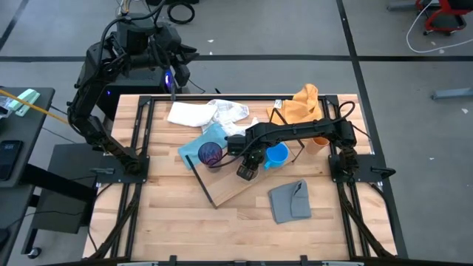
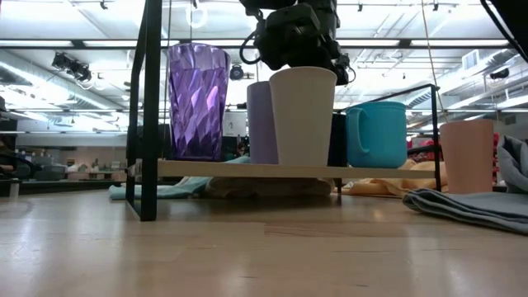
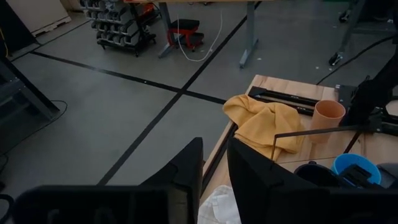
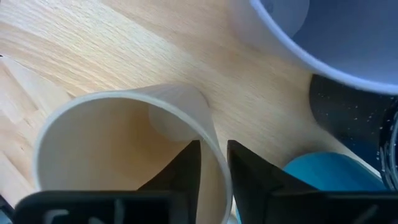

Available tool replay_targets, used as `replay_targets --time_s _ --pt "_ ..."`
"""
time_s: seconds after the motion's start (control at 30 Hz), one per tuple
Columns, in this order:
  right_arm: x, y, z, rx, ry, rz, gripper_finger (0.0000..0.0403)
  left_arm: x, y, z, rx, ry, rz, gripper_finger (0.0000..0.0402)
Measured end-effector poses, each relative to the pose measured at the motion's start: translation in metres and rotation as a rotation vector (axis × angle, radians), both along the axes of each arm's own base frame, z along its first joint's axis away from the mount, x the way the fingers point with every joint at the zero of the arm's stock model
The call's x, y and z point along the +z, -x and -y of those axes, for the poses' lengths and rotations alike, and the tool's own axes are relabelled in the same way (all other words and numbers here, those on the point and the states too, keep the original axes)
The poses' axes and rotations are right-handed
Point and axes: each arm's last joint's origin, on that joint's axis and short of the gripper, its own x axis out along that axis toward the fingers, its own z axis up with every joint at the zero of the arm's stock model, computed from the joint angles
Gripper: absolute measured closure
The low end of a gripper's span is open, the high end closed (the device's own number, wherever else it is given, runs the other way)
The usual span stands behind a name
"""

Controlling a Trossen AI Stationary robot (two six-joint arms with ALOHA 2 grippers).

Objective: Stack small to large cups/mugs on shelf
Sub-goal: Put the light brown cup on the shelf, then put the orange cup on the shelf

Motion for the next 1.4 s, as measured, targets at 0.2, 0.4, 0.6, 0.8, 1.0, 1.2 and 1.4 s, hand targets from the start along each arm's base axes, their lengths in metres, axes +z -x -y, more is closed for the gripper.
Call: replay_targets --time_s 0.2,0.4,0.6,0.8,1.0,1.2,1.4 --pt "0.006 0.002 0.0 -0.002 -0.001 0.019 0.031 0.0 0.0 0.0 0.0 0.003 -0.005 0.0323" --pt "0.027 0.012 0.005 -0.027 -0.003 0.077 0.0311 -0.001 0.0 0.0 0.0 0.003 -0.006 0.0314" --pt "0.049 0.024 0.005 -0.049 -0.014 0.134 0.0309 -0.001 0.0 0.0 0.0 0.002 -0.006 0.0313" --pt "0.081 0.046 0.001 -0.059 -0.033 0.219 0.0311 -0.001 0.0 0.0 0.0 0.002 -0.006 0.0318" --pt "0.102 0.099 -0.007 -0.066 0.081 0.134 0.0312 -0.001 0.0 0.0 0.0 0.004 -0.008 0.0311" --pt "0.099 0.159 0.001 -0.259 0.117 0.131 0.0312 -0.001 0.0 0.0 0.002 0.008 -0.006 0.0308" --pt "0.083 0.208 0.008 -0.408 0.121 0.117 0.0312 -0.001 0.0 0.0 0.002 0.008 -0.005 0.0308"
